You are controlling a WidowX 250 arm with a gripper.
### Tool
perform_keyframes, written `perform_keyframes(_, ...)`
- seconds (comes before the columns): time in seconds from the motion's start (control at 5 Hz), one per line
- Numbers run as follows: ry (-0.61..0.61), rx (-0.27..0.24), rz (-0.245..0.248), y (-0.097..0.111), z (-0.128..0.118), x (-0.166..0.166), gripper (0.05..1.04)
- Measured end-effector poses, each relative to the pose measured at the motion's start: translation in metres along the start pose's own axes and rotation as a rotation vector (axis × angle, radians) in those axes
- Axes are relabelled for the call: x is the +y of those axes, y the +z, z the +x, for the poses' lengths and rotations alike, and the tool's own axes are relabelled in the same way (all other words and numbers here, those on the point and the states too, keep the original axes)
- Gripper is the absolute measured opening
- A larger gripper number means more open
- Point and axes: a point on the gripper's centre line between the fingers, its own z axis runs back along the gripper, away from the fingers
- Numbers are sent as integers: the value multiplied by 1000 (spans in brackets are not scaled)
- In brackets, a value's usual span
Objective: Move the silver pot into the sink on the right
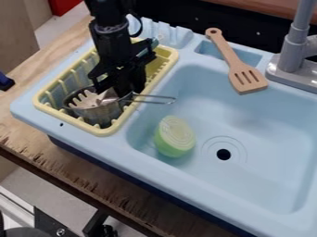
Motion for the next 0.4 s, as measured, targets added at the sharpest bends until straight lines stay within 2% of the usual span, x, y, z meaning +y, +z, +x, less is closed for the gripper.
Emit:
perform_keyframes(0.2,-22,-7,-4,1,2,-2,139)
perform_keyframes(0.4,-42,-7,-54,12,6,-3,97)
